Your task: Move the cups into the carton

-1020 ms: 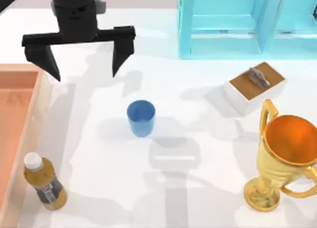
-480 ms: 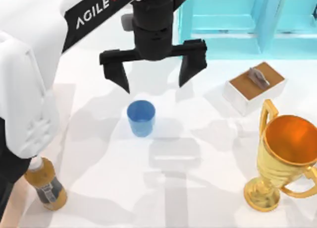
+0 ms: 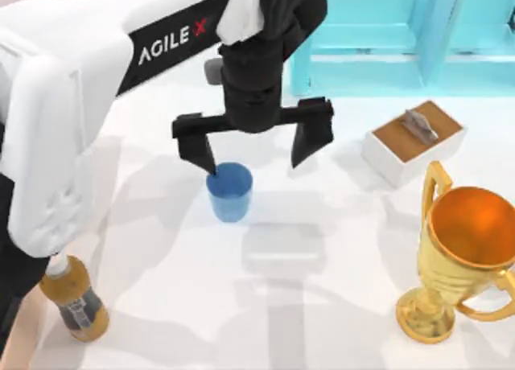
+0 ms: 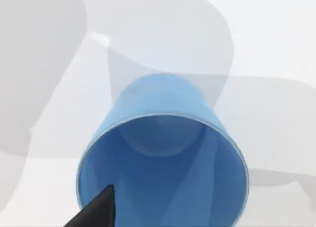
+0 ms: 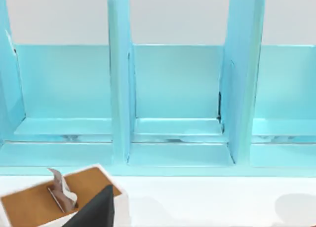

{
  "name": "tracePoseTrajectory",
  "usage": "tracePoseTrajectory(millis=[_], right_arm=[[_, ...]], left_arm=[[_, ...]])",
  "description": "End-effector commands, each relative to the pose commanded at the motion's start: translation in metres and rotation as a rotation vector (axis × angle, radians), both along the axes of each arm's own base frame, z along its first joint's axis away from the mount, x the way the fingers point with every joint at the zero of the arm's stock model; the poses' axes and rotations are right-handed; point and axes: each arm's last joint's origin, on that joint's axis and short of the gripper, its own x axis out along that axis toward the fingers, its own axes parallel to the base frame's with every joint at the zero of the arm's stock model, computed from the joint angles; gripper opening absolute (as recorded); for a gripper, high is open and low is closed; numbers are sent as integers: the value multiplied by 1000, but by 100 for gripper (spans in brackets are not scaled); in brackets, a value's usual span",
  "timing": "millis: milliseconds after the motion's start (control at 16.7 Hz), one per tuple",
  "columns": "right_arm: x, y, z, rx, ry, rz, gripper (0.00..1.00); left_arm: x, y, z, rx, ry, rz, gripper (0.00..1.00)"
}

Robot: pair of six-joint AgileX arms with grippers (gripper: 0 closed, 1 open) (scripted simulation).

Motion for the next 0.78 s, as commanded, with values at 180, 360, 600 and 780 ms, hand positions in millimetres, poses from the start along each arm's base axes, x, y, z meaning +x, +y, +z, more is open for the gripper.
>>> tracePoseTrajectory(millis=[180,360,600,780], right_arm=[[0,0,0,0,0,0,100],[0,0,0,0,0,0,100],[0,0,0,0,0,0,100],[0,0,0,0,0,0,100]], left_arm=[[-2,1,-35,1,1,0,100],[-4,2,-45,1,2,0,100],[-4,2,-45,1,2,0,92],[-4,2,-45,1,2,0,70]])
